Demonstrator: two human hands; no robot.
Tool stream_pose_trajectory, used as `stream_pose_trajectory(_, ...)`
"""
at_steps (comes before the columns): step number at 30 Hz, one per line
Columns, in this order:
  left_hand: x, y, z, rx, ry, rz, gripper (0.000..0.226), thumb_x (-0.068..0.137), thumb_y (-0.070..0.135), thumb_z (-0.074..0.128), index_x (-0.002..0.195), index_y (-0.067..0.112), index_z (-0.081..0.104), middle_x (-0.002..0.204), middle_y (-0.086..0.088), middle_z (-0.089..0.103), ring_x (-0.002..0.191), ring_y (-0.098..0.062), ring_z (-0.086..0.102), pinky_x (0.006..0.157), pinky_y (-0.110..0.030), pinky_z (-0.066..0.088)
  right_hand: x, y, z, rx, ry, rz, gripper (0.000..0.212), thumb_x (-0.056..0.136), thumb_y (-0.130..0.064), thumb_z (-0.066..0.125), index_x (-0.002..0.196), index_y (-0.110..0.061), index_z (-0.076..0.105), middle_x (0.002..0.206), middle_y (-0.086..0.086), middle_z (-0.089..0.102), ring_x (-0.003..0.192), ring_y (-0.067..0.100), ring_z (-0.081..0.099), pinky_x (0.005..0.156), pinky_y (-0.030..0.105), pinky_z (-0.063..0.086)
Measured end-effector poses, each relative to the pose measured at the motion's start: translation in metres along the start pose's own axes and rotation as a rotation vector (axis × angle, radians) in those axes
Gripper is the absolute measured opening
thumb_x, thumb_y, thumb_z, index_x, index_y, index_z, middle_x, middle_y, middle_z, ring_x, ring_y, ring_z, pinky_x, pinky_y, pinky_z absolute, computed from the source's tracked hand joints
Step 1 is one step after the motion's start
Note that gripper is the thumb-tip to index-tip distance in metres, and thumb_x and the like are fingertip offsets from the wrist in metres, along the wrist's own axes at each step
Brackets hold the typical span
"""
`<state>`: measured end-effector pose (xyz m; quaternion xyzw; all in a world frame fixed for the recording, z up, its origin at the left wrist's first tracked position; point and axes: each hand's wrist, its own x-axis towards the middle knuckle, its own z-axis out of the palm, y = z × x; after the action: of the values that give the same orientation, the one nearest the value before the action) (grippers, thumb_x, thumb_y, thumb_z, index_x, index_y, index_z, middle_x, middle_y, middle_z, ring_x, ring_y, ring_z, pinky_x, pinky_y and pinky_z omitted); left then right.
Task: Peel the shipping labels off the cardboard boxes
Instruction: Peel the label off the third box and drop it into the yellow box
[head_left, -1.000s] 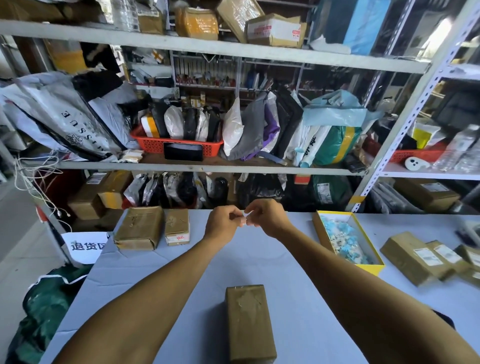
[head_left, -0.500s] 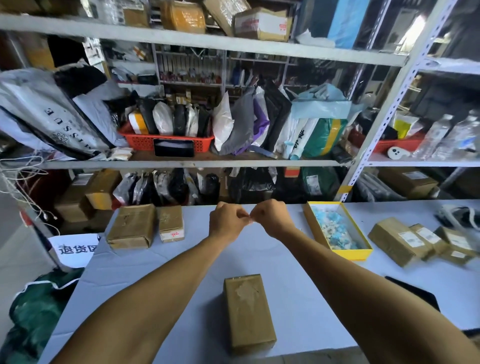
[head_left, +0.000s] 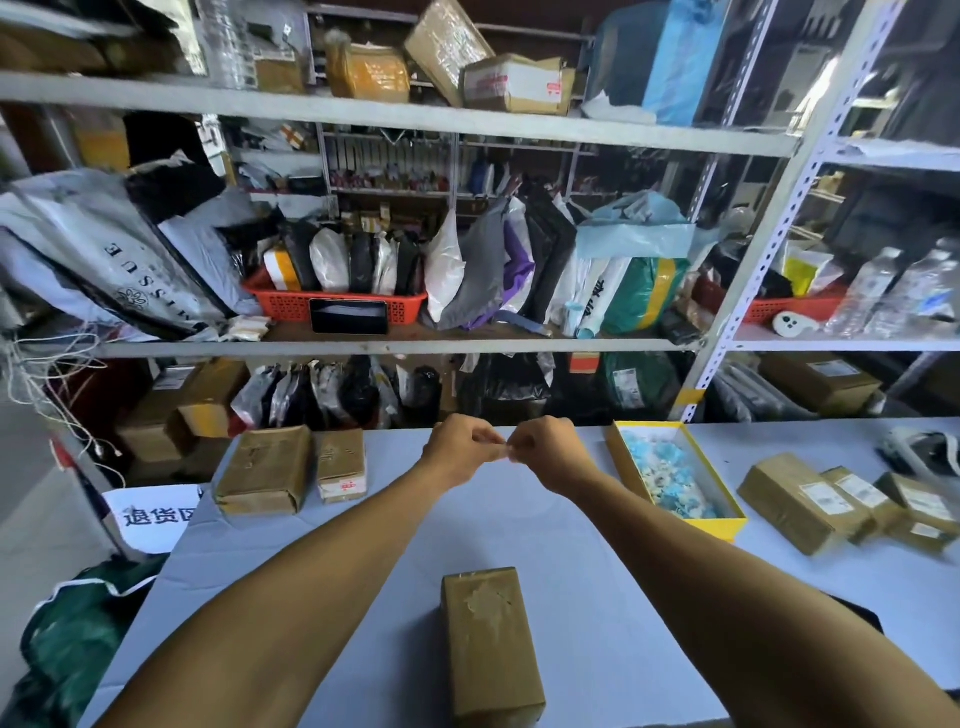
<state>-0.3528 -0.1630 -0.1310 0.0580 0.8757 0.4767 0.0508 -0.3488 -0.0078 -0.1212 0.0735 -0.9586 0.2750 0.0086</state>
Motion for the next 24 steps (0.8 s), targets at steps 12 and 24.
stream_pose_trajectory(12,-0.006,0.011,0.011,-0.33,-0.002,-0.162,0.022,0.079,0.023,0.08,0.075,0.008,0.065,0.088,-0.014,0.074,0.1,-0.028,0.065,0.089,-0.034,0.042,-0.002,0.005,-0.01,0.077,0.079,-0.031,0.004,0.078,-0.01,0.068,0.074,-0.01,0.066,0.068,-0.001,0.063,0.066,0.018,0.057,0.055,0.033,0.045)
stream_pose_trajectory(24,0.008,0.006,0.037,0.28,0.122,0.031,0.034,0.079,0.015,0.073,0.055,0.023,0.05,0.078,-0.004,0.068,0.084,-0.017,0.057,0.061,-0.026,0.04,-0.013,0.043,-0.008,0.039,0.098,0.147,0.022,0.093,-0.016,0.055,0.104,-0.016,0.074,0.111,0.003,0.072,0.097,0.023,0.067,0.082,0.034,0.056)
